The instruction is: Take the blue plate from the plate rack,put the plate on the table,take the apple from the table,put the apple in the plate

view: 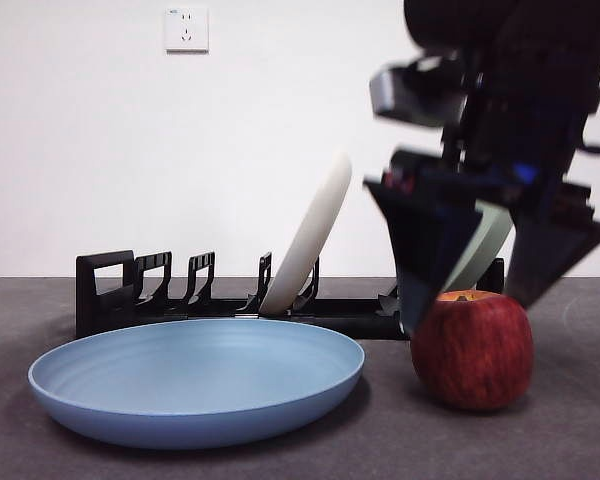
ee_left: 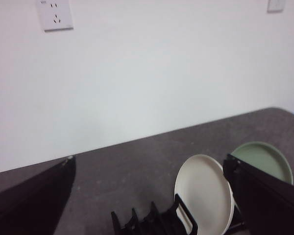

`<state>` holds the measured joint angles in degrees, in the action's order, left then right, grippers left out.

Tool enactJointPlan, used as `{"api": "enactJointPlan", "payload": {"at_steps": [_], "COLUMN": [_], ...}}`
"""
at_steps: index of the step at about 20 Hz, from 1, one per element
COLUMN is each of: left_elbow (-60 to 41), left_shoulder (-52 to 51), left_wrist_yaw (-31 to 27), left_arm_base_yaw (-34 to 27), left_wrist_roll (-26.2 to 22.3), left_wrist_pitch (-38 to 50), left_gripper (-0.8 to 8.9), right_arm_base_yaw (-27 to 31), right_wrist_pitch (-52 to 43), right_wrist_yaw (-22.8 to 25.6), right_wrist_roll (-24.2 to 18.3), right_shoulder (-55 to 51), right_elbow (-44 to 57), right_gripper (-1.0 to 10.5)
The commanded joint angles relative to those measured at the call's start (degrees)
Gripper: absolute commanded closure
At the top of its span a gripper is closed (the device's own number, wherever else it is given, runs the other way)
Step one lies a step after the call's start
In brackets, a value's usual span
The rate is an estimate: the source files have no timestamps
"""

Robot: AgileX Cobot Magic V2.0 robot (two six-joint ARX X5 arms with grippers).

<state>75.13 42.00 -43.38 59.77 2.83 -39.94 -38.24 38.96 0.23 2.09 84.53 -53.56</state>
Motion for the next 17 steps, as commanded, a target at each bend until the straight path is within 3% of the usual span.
{"api": "enactJointPlan", "payload": {"at_steps": [1, 4, 5, 7, 13, 17], "left_elbow": [0.0, 0.0, 0.0, 0.0, 0.0, 0.0], "left_shoulder": [0.1, 0.1, 0.1, 0.1, 0.1, 0.1], "left_wrist_yaw": [-0.1, -0.1, -0.2, -0.4, -0.7, -0.7], "left_arm_base_yaw": [-0.2, -0.2, -0.2, -0.2, -0.2, -0.2], "left_wrist_roll": [0.6, 0.6, 0.6, 0.6, 0.6, 0.6], "left_wrist_pitch": [-0.8, -1.5, -1.9, -2.6, -3.3, -3.4], "left_gripper": [3.12, 3.12, 3.12, 3.12, 3.12, 3.12], "right_arm_base_yaw": [-0.1, -0.1, -0.1, -0.2, -0.9, -2.8], "right_wrist_pitch": [-0.6, -1.1, -1.2, -1.2, -0.6, 4.4], "right_wrist_yaw": [-0.1, -0.1, -0.1, -0.1, 1.6, 0.4], "right_wrist_roll": [-0.5, 0.0, 0.0, 0.3, 3.0, 4.5], "right_shoulder": [3.6, 6.1, 6.2, 6.2, 5.0, 4.0], "right_elbow": [-0.2, -0.2, -0.2, -0.2, -2.6, -13.5], "right_gripper": [3.5, 4.1, 5.6, 9.8, 9.6, 9.6]}}
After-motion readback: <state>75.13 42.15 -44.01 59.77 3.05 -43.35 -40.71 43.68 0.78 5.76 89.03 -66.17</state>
